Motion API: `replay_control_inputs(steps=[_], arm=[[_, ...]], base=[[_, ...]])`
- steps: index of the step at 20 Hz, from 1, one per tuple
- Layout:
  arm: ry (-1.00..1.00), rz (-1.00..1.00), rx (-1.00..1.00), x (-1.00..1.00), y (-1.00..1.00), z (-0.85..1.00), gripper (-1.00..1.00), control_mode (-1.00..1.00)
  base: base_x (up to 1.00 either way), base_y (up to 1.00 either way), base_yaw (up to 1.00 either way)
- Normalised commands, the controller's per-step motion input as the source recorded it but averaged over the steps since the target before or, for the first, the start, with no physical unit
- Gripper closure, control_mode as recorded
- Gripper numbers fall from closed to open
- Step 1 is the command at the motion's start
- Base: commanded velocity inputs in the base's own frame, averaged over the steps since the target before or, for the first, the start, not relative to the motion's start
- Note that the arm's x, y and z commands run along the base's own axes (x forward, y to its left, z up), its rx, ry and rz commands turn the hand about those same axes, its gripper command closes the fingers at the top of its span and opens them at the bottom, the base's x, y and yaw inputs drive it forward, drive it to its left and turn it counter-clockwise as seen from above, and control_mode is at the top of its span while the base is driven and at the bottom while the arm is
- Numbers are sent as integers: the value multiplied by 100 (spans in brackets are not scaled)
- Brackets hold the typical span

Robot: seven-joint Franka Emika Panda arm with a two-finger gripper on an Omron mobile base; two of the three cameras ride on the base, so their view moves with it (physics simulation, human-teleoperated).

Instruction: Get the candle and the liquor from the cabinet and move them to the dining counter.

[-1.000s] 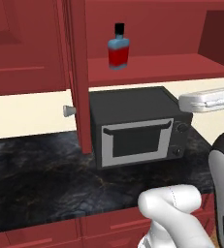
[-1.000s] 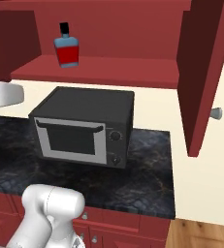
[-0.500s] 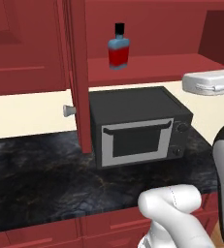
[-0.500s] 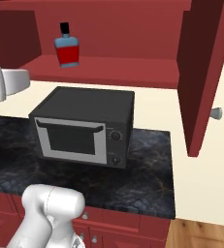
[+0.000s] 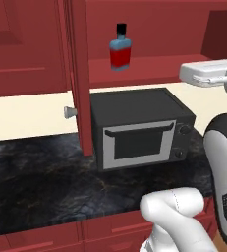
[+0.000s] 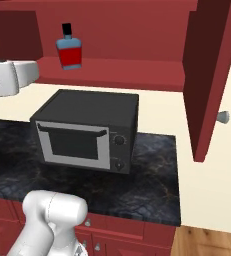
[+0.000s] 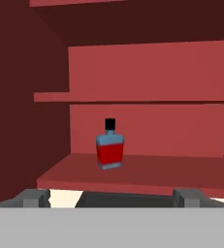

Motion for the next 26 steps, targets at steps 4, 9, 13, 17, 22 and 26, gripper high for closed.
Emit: replay_control_inputs(steps=[4, 9, 13, 17, 22, 26], arm=[[-3, 0, 0, 52, 2, 0, -100, -100], [-2, 0, 0, 38, 0, 0, -100, -100], [0, 0, 0, 21, 0, 2, -100, -100], [0, 0, 0, 27, 0, 0, -100, -100], [0, 0, 0, 31, 2, 8, -100, -100], [0, 0, 0, 29, 4, 3, -100, -100]], base=[[0, 0, 0], [0, 0, 0], [0, 0, 0], [0, 0, 0], [0, 0, 0], [0, 0, 0]])
